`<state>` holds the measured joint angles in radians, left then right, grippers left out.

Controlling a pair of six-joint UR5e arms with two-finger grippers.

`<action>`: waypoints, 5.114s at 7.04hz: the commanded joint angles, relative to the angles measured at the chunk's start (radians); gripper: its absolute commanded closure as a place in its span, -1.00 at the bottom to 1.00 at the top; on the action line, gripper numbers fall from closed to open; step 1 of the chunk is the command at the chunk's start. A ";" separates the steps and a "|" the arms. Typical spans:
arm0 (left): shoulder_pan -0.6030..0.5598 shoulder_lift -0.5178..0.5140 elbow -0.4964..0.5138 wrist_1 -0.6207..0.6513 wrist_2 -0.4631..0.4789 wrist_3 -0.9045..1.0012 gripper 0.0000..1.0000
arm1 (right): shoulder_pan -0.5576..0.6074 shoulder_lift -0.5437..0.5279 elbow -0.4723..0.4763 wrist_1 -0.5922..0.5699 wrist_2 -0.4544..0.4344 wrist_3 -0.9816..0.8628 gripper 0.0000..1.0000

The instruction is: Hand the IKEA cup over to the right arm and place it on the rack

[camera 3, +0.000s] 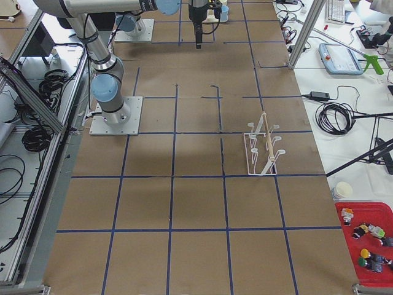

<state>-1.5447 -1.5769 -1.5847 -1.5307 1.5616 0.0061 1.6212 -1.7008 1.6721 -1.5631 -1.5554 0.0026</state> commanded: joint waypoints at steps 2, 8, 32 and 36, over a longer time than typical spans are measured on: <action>0.000 -0.003 0.002 0.000 0.000 0.000 -0.99 | 0.000 0.000 0.000 0.000 0.000 0.000 -1.00; 0.005 -0.011 -0.001 0.003 0.008 0.014 -0.99 | 0.000 0.000 0.000 -0.002 0.001 0.002 -1.00; 0.324 -0.453 -0.123 0.566 0.003 0.339 -0.83 | 0.000 0.000 0.002 -0.006 0.014 0.004 -1.00; 0.325 -0.443 -0.112 0.537 0.012 0.350 0.99 | 0.000 0.000 0.005 -0.006 0.014 0.007 -1.00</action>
<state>-1.2197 -2.0230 -1.6996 -0.9825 1.5746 0.3541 1.6214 -1.7011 1.6748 -1.5686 -1.5429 0.0079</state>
